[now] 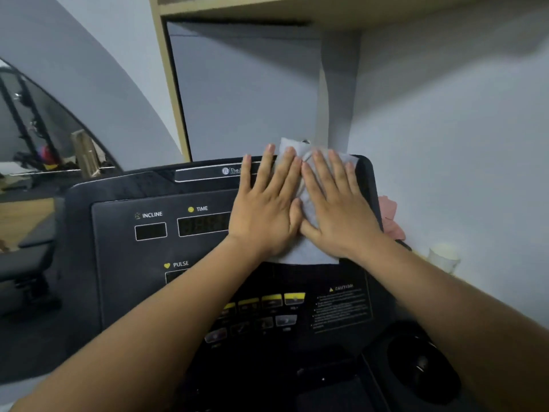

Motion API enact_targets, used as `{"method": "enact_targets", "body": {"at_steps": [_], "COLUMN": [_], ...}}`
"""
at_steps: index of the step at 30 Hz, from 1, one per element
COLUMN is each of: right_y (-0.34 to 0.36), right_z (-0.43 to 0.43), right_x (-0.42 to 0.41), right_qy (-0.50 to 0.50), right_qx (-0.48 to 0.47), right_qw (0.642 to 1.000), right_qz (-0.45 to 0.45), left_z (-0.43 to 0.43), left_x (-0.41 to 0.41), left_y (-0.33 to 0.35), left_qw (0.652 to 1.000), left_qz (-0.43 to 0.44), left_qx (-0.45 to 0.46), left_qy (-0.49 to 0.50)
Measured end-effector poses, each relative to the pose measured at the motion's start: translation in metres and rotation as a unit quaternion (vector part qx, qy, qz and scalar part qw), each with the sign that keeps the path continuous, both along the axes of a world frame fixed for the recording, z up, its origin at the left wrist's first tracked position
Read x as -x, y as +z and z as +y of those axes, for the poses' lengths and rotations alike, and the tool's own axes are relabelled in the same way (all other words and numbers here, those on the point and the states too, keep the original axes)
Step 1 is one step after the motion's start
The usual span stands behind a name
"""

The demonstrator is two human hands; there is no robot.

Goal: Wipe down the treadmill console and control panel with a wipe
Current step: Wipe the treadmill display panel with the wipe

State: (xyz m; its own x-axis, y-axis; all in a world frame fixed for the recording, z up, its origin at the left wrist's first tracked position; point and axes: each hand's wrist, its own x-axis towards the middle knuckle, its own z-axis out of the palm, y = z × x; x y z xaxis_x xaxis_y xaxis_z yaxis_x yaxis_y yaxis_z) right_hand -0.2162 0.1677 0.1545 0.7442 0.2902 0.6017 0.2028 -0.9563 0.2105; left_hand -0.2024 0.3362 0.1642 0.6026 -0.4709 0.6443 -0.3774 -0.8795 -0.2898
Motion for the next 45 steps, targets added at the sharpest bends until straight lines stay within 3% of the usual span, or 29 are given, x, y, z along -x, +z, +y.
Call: {"method": "enact_targets", "body": {"at_steps": [6,11,21,30,38,43,45], "right_y": [-0.007,-0.034,0.044,-0.029,0.03,0.039,0.036], "right_z": [0.052,0.077,0.157,0.188,0.225,0.26,0.259], "right_x": [0.01,0.025,-0.019,0.025,-0.007,-0.009,-0.007], "right_qy": [0.036,0.1,0.101,0.191,0.169,0.172,0.174], "right_qx": [0.026,0.059,0.084,0.11,0.142,0.179,0.19], "right_qw": [0.999,0.993,0.991,0.976,0.975,0.968,0.965], "right_qz": [-0.008,-0.004,-0.01,-0.001,-0.025,-0.037,-0.048], "left_z": [0.044,0.078,0.143,0.176,0.213,0.22,0.222], "left_x": [0.019,0.046,0.014,0.066,0.041,0.054,0.054], "left_y": [-0.021,-0.063,0.006,-0.075,-0.014,-0.025,-0.033], "left_qw": [0.996,0.995,0.984,0.981,0.97,0.972,0.971], "left_qz": [-0.006,-0.008,-0.008,-0.003,-0.02,-0.005,-0.003], "left_qx": [0.083,0.088,0.144,0.155,0.171,0.234,0.237], "left_qy": [0.02,0.036,0.103,0.114,0.173,0.013,0.005]}}
